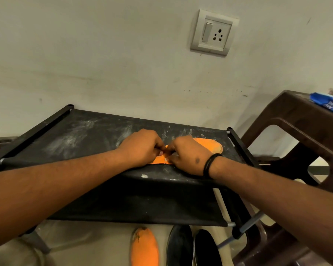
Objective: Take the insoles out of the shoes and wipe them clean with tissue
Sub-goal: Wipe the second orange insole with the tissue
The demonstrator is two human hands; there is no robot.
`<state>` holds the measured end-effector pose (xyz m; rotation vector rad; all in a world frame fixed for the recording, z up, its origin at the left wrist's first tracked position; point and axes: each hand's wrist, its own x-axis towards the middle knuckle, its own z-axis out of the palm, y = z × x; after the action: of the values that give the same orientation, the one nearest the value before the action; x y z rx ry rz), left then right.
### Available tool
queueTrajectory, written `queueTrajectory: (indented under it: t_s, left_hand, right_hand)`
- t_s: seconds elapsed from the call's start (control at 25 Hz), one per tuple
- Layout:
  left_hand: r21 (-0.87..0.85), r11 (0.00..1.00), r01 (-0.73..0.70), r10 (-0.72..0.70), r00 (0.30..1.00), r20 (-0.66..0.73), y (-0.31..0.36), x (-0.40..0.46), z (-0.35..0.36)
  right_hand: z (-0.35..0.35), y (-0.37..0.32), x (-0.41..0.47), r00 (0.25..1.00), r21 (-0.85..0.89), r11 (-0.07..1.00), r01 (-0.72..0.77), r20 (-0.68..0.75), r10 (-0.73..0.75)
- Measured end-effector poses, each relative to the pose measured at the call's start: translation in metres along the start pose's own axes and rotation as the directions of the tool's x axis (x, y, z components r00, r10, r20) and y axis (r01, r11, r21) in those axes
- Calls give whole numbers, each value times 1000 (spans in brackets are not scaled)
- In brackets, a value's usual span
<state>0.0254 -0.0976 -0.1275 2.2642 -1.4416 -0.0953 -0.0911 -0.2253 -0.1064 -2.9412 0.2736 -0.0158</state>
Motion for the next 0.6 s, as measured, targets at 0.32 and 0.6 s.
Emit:
queueTrajectory:
  t_s: [0.32, 0.6]
  left_hand:
    - [-8, 1000, -25, 25, 1000, 7, -2, 0, -3]
    - [-35, 999, -18, 18, 1000, 2, -2, 0, -2]
  right_hand:
    - [-8, 6, -8, 999, -46, 998, 32, 5, -32]
    - [-21, 34, -29, 999, -108, 993, -51, 10, 52]
